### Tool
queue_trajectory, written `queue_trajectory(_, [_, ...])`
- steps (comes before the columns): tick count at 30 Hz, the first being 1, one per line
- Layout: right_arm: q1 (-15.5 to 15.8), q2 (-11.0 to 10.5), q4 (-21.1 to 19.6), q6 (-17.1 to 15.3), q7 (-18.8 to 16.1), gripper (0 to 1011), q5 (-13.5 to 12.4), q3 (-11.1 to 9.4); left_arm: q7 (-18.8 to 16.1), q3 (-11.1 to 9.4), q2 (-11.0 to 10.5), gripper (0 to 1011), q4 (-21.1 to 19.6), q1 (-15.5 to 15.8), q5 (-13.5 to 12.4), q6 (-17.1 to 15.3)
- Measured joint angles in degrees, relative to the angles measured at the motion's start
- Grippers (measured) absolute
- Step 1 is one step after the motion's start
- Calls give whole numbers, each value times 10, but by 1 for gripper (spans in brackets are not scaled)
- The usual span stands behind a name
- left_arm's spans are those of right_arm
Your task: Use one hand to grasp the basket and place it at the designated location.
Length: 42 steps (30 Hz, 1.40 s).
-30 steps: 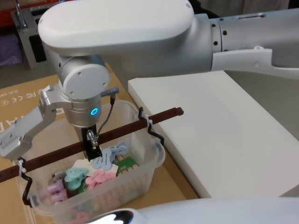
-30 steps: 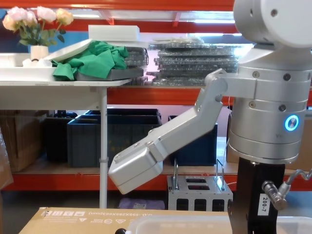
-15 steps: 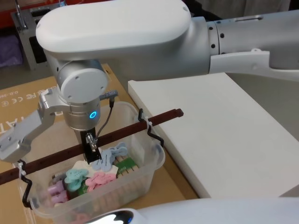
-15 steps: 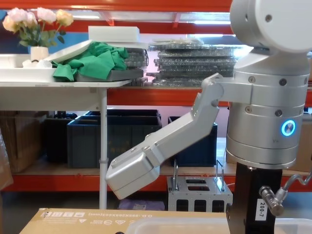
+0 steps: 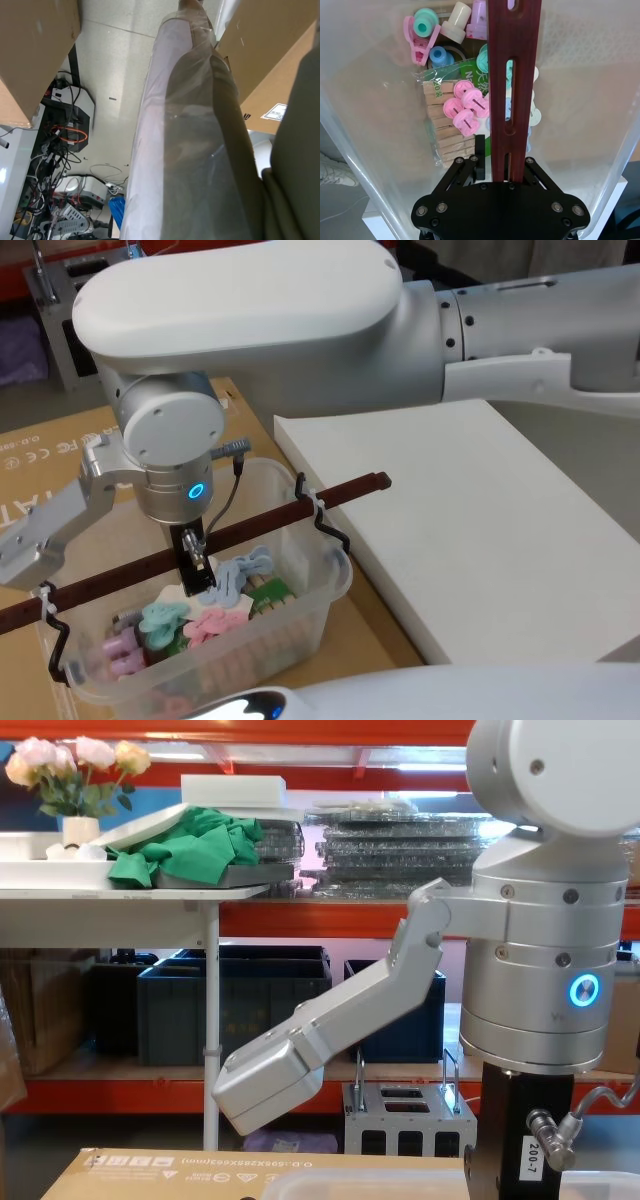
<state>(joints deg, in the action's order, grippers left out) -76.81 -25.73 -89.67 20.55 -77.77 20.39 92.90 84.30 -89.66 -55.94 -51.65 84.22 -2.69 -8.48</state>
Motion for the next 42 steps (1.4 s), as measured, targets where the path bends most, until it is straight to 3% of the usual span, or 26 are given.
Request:
queue_trajectory(6, [1, -1, 0, 1, 2, 313, 0, -1, 0, 0, 0, 0, 0, 0, 0, 0])
queue_trajectory(14, [2, -2, 0, 2, 6, 618, 3, -2, 0, 0, 0, 0, 0, 0, 0, 0])
queue_trajectory(17, [3, -2, 1, 3, 7, 658, 3, -2, 0, 0, 0, 0, 0, 0, 0, 0])
queue_trajectory(21, [3, -3, 1, 3, 7, 812, 5, -3, 0, 0, 0, 0, 0, 0, 0, 0])
queue_trajectory(28, [4, -4, 0, 3, 8, 993, 7, -4, 0, 0, 0, 0, 0, 0, 0, 0])
queue_trajectory(42, [6, -14, 3, 6, 14, 1001, 9, -12, 0, 0, 0, 0, 0, 0, 0, 0])
